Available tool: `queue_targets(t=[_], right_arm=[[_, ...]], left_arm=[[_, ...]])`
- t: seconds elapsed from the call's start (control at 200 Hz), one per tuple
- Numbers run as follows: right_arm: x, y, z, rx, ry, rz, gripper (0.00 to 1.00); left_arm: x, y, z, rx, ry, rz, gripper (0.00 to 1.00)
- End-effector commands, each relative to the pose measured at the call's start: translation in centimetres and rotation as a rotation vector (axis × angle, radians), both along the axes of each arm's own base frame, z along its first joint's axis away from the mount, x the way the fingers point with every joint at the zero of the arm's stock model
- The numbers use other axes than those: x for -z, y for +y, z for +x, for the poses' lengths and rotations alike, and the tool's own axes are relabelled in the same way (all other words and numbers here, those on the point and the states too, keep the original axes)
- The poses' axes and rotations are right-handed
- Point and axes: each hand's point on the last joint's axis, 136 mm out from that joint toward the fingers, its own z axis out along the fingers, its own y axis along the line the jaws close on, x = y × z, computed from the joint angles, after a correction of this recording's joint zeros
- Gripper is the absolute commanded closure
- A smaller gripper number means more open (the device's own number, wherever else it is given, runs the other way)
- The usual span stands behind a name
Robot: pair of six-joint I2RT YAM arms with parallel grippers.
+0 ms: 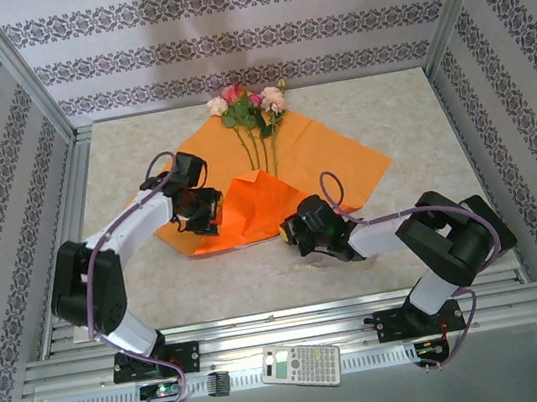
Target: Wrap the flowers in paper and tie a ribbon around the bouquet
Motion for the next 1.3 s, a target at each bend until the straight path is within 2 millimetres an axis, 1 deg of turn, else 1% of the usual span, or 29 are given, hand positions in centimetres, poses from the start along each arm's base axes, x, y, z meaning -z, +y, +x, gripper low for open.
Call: queue_targets(t=[0.0, 0.075, 0.13, 0.18, 0.21, 0.285, 0.395, 0.435, 0.48, 0.55, 0.629, 0.739, 0.809, 0.914, 0.964, 1.074, 1.099, 1.164, 1.224, 1.234, 1.299], right_arm=[[-2.0, 0.4, 0.7, 0.048, 0.000, 0.037, 1.00], [-2.0, 0.7, 0.7, 0.061, 0.024, 0.060, 1.00], [-2.1, 0.8, 0.7, 0.063, 0.034, 0.070, 1.00], [-2.0, 0.8, 0.5, 0.066, 0.051, 0.073, 1.00], [-2.1, 0.9, 0.5, 0.066, 0.053, 0.076, 1.00], [-2.0, 0.9, 0.3, 0.069, 0.063, 0.082, 1.00], [-2.3, 0.8, 0.4, 0.073, 0.066, 0.091, 1.00], [-2.4, 0.9, 0.4, 0.071, 0.065, 0.093, 1.00], [-2.5, 1.0, 0.4, 0.069, 0.065, 0.096, 1.00], [-2.6, 1.0, 0.4, 0.070, 0.067, 0.096, 1.00], [-2.6, 1.0, 0.4, 0.070, 0.070, 0.099, 1.00], [-2.6, 1.0, 0.4, 0.072, 0.074, 0.106, 1.00], [-2.7, 1.0, 0.5, 0.075, 0.073, 0.110, 1.00], [-3.0, 1.1, 0.7, 0.082, 0.071, 0.119, 1.00], [-3.1, 1.0, 0.8, 0.083, 0.070, 0.119, 1.00], [-3.2, 1.0, 0.7, 0.081, 0.073, 0.121, 1.00], [-3.3, 0.9, 0.7, 0.081, 0.074, 0.121, 1.00], [-3.4, 0.8, 0.7, 0.083, 0.073, 0.119, 1.00], [-3.5, 0.5, 0.8, 0.086, 0.070, 0.114, 1.00], [-3.5, 0.5, 0.8, 0.088, 0.071, 0.113, 1.00], [-3.6, 0.2, 0.9, 0.089, 0.068, 0.107, 1.00]], left_arm=[[-3.4, 2.6, -3.2, 0.045, -0.046, 0.103, 0.40], [-3.8, 3.1, -6.5, 0.063, -0.018, 0.125, 0.40], [-3.5, 3.6, -8.7, 0.039, 0.000, 0.117, 0.38], [-2.9, 3.6, -10.0, -0.005, -0.003, 0.086, 0.37], [-2.8, 3.4, -10.1, -0.035, -0.029, 0.064, 0.36], [-1.9, 2.7, -9.3, -0.093, -0.100, 0.021, 0.34], [-0.9, 0.9, -6.7, -0.167, -0.203, -0.053, 0.30], [-0.6, 0.3, -5.8, -0.188, -0.220, -0.065, 0.27], [-0.4, -0.4, -5.1, -0.198, -0.236, -0.076, 0.26], [0.4, -1.2, -4.6, -0.217, -0.237, -0.072, 0.26], [2.0, -1.7, -4.8, -0.254, -0.218, -0.070, 0.27], [3.7, -2.0, -4.7, -0.287, -0.213, -0.056, 0.32], [4.2, -2.1, -4.1, -0.288, -0.226, -0.049, 0.35], [4.7, -2.5, -3.9, -0.274, -0.220, -0.045, 0.43], [4.9, -2.3, -4.0, -0.271, -0.211, -0.029, 0.45], [5.4, -1.6, -3.8, -0.296, -0.230, -0.001, 0.55], [5.7, -1.4, -3.8, -0.300, -0.235, 0.002, 0.59], [6.0, -1.5, -3.5, -0.302, -0.249, -0.008, 0.72], [6.1, -1.7, -3.5, -0.291, -0.253, -0.010, 0.80], [6.2, -1.7, -3.5, -0.288, -0.253, -0.009, 0.83], [6.1, -1.7, -3.6, -0.275, -0.256, -0.007, 0.92]])
